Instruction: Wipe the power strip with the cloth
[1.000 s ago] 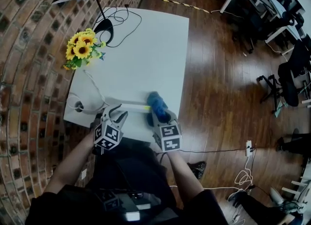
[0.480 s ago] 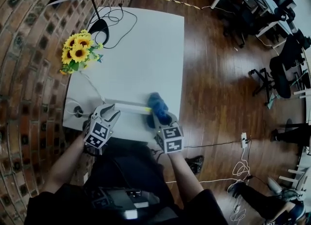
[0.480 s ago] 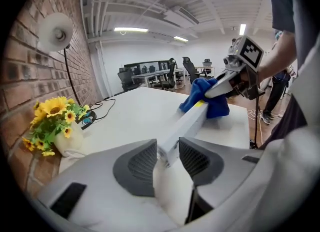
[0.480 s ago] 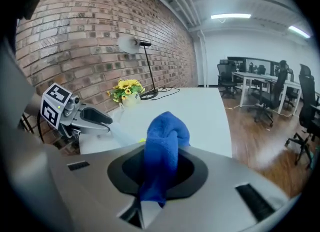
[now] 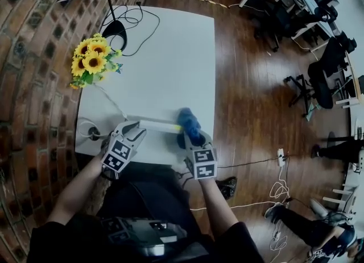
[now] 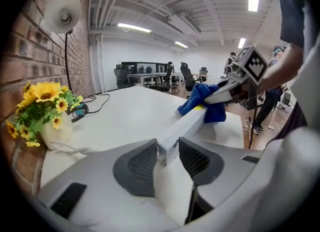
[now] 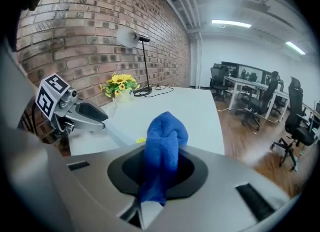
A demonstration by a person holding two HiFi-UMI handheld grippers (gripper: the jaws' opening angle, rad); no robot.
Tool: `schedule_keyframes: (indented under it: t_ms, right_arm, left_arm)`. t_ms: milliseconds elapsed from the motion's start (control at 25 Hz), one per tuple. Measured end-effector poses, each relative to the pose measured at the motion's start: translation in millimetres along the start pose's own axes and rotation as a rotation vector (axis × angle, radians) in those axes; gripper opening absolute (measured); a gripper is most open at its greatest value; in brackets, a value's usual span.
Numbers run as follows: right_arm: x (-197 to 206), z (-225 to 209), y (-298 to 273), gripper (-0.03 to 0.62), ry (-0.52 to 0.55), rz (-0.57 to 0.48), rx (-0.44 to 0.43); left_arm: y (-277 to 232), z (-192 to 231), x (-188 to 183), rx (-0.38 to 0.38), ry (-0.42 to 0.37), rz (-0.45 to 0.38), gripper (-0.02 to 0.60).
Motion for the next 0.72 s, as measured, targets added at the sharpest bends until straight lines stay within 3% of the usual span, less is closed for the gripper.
schedule_keyframes:
  t_ms: [240,560,720]
  right_arm:
    - [-3,4,-1,0.048,-0.021,0.020,0.076]
    - [-17,48,-29,0.048,0.039,0.058,-0.005]
    - [-20,66,-37,0.048,0.019,0.046,-0.021]
  left_arm:
    - [2,-1,2,0.030,0.010,0.023,0.160]
    - [2,1,5,0.052,-0.014,0.025,0.152]
    - [1,0,7,0.061,-0.030,0.013,0.147]
Point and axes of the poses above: the fingertips, and each gripper's own axes: y backward along the fingers, z to its left, x out of its underside, the point moved 2 cm from there along y, backward along the fingers, and after that the axes turned 4 degrees about -y, right-handed, at the moved point
